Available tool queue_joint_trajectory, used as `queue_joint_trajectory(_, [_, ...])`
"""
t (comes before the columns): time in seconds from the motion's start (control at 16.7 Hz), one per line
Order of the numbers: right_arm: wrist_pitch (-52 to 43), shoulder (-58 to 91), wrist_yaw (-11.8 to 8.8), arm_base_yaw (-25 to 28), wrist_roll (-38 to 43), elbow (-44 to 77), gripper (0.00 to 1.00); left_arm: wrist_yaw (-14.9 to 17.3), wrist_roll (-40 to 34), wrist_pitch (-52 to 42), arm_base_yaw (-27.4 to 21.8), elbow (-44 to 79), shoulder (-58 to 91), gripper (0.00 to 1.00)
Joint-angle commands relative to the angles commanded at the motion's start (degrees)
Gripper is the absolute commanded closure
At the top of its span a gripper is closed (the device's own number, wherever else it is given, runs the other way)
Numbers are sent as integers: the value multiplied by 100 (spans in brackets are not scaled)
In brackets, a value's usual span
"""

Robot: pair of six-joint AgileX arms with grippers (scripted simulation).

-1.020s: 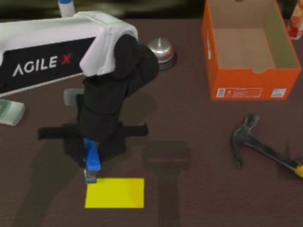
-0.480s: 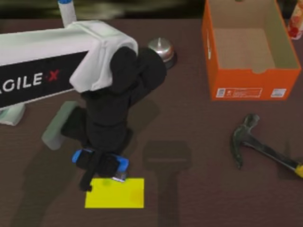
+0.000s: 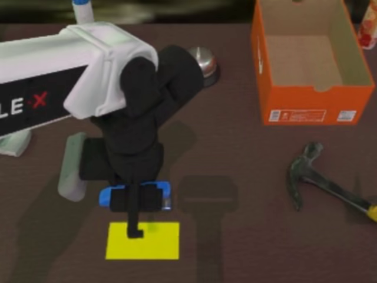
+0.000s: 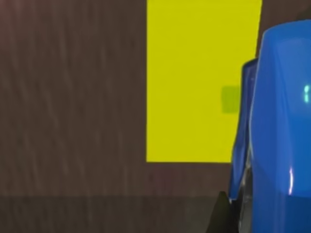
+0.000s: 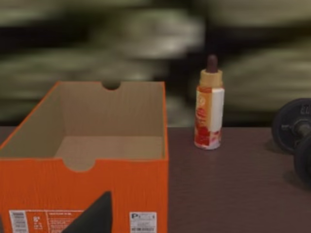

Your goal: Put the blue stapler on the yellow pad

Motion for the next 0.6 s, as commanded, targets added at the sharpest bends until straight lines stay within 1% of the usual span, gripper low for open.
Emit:
queue_joint_trajectory(0.36, [0,0,0,0,0,0,0,-9,19,78,32,-53,49,100])
queue_joint_trajectory(0.48, [0,0,0,0,0,0,0,-12,33,409,52,-281,151,100])
queue_joint_trajectory(0.6, [0,0,0,0,0,0,0,-7,56,968,69,-629,320,100])
